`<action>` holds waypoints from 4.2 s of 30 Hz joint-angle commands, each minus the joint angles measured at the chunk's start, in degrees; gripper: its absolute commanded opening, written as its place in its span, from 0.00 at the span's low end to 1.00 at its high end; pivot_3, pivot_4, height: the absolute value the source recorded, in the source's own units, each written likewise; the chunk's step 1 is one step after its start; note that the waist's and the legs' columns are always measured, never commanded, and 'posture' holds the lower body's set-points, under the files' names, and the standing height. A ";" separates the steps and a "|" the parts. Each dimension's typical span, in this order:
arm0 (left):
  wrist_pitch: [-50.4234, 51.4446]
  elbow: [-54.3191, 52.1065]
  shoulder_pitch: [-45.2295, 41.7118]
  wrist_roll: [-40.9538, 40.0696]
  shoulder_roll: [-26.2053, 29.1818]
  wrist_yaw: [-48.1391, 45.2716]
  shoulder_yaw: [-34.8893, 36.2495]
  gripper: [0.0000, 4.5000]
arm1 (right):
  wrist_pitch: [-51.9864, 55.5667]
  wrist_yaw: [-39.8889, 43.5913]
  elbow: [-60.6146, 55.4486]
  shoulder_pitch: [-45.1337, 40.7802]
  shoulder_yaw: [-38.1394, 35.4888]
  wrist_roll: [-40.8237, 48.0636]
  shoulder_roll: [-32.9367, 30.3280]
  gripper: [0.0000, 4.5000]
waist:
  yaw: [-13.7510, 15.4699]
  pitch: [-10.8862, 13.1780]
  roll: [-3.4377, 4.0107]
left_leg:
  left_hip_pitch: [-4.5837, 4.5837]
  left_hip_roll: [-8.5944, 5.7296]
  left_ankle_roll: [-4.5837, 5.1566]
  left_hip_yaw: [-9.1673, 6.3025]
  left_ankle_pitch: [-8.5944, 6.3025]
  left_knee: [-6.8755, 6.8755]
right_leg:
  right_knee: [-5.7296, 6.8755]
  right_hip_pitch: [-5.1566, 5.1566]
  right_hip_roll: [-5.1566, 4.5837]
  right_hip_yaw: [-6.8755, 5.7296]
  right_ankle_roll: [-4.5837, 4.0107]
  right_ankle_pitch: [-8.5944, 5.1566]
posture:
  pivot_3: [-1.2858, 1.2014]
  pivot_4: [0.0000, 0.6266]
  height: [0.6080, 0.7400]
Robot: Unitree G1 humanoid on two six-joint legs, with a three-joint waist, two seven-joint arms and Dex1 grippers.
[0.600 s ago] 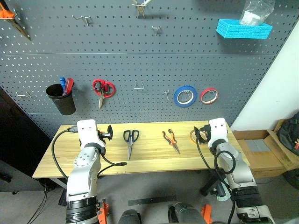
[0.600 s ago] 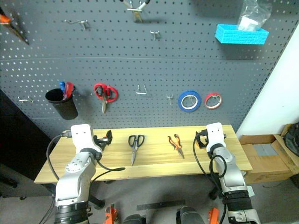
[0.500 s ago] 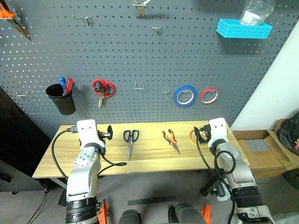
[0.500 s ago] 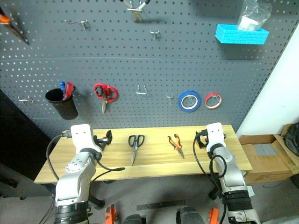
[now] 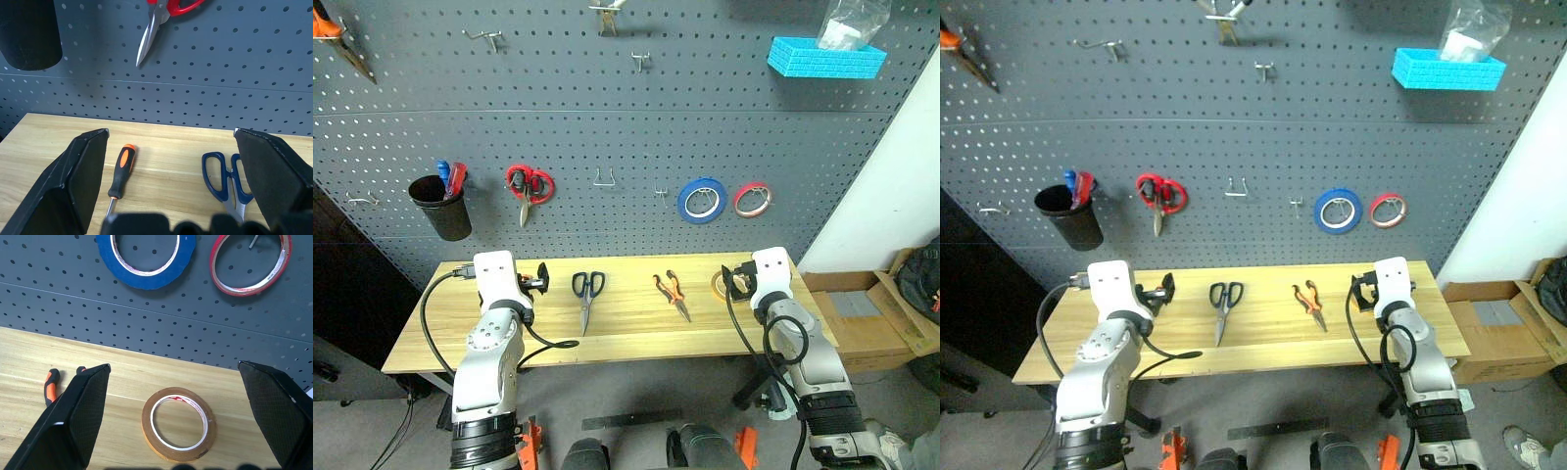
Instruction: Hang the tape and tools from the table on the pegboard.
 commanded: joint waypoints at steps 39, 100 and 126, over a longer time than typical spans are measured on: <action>7.74 11.52 -22.66 -5.03 3.31 -32.52 -31.60 0.98 | -1.14 24.91 26.24 -23.62 6.53 0.87 -8.45 1.00 | 0.33 9.52 -0.34 | -0.28 -0.15 1.67 0.09 -0.52 -0.01 | 0.20 -0.31 0.13 0.40 0.19 -0.37 | 0.50 0.47 1.00; 17.38 -15.59 -17.31 -14.80 2.26 -30.40 -11.55 1.00 | -10.48 12.22 -23.37 9.30 6.63 -6.96 -7.34 0.06 | -0.06 11.61 -0.57 | -1.19 -0.22 0.80 0.73 -0.51 0.15 | 1.37 -2.05 0.10 1.40 0.67 -0.67 | 0.48 0.23 1.00; 25.05 -18.03 -20.68 -25.51 7.42 -18.46 -0.72 1.00 | -60.48 9.27 49.92 -34.66 14.04 -12.56 6.20 0.06 | -2.57 3.18 -1.42 | -0.55 -0.28 1.02 0.25 -0.37 0.65 | -0.82 -0.14 0.23 1.14 0.95 1.16 | 0.53 0.02 1.00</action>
